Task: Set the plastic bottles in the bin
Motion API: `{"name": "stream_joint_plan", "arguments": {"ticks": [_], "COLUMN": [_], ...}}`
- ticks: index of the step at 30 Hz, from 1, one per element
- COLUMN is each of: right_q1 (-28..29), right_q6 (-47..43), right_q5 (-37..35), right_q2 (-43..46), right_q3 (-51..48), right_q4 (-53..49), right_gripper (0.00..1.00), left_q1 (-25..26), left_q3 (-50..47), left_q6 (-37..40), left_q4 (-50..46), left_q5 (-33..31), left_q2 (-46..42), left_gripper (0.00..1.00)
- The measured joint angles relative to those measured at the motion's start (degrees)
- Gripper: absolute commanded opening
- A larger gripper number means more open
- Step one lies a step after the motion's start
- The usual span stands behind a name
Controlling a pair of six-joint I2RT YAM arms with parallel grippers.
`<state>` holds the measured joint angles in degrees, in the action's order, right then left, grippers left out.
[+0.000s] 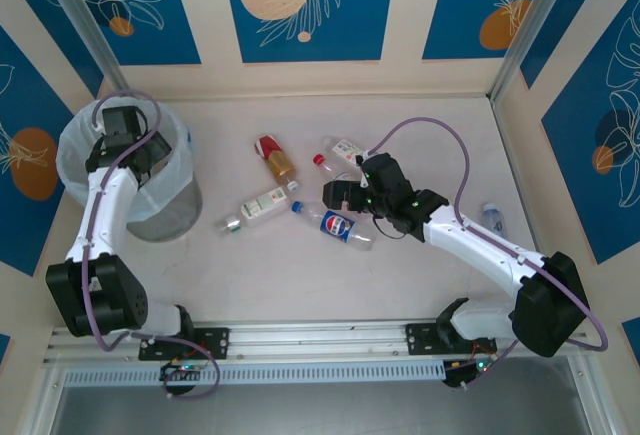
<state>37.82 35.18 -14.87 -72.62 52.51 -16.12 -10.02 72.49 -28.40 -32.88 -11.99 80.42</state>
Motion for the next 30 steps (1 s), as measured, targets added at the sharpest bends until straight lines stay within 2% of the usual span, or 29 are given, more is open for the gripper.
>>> {"name": "stream_joint_plan", "arguments": {"ticks": [6,12,17,25,30], "right_q1": [-1.18,-5.95,-15.08,-31.01,-40.33], "right_q6": [-0.09,-2.62,-6.08,-8.68,-11.32], "right_q5": [-0.02,-1.27,-2.67,-6.27,-8.48], "right_q2": [0.28,3.43,4.87,4.85,0.9], "right_q3": [0.0,0.09,1.66,2.54,2.73], "right_q4": [-0.52,-3.98,-8.87,-14.99,-15.39], "right_gripper": [0.99,1.0,1.0,1.0,1.0], "left_q1": [0.0,0.17,2.75,11.8,13.49], "left_q3": [0.59,2.67,3.93,4.28,2.21], "left_q6": [0.02,0.02,0.48,1.75,1.9], "left_q4": [-1.05,-1.49,-1.46,-0.02,4.17], "left_q5": [2.62,6.97,9.6,12.48,17.53], "left_q2": [-1.84,-6.54,-10.47,-13.62,-15.96], "left_gripper": [0.83,0.88,0.99,0.99,0.99]}}
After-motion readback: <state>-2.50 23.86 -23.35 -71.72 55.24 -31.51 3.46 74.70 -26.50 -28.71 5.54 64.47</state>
